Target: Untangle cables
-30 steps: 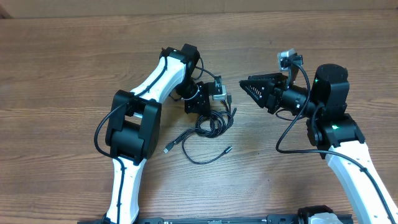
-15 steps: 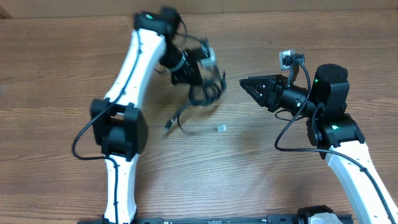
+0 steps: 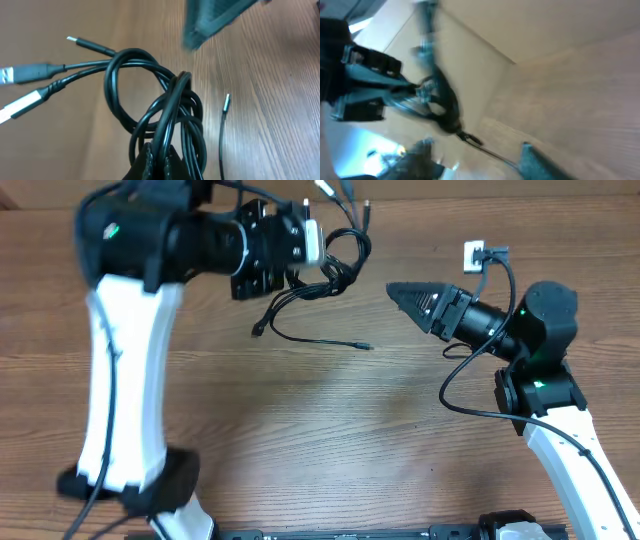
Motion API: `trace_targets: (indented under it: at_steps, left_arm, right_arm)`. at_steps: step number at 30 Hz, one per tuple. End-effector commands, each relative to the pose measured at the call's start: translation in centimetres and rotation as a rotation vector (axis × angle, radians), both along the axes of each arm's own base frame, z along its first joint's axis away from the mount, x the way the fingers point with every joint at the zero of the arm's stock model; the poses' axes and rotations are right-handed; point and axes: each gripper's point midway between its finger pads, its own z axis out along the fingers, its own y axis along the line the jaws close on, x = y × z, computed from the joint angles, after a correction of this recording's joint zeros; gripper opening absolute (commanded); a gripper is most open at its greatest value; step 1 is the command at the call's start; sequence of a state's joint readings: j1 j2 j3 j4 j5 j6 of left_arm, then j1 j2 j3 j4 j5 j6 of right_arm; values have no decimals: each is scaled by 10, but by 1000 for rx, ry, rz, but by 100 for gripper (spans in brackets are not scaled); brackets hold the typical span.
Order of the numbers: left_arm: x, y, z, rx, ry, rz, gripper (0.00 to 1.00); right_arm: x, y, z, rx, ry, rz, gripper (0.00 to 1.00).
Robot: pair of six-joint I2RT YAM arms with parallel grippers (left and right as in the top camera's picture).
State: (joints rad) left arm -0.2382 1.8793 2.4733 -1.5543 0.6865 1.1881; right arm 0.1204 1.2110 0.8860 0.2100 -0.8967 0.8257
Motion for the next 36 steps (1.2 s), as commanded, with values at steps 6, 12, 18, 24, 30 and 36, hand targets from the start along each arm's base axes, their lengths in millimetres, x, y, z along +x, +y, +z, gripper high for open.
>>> trace_targets:
  at_steps: [6, 12, 18, 24, 30, 36]
  left_arm:
    - [-51, -8, 50, -39, -206, -155, 4]
    - [-53, -10, 51, -58, -202, -169, 4]
    - [-67, -21, 63, -150, -206, -258, 4]
    - [-79, -26, 67, -188, -204, -320, 4]
    - [-88, -35, 64, -183, -188, -351, 4]
    - [-96, -46, 61, -169, -191, -392, 4]
  right_arm:
    - [-38, 15, 59, 87, -213, 210, 64]
    - [-63, 20, 67, 54, -335, 332, 64]
    - [-66, 21, 65, 22, -405, 347, 64]
    - [-57, 18, 71, 31, -426, 284, 65]
    - [-59, 17, 79, 33, -484, 274, 65]
    - [-59, 17, 79, 35, -481, 273, 64]
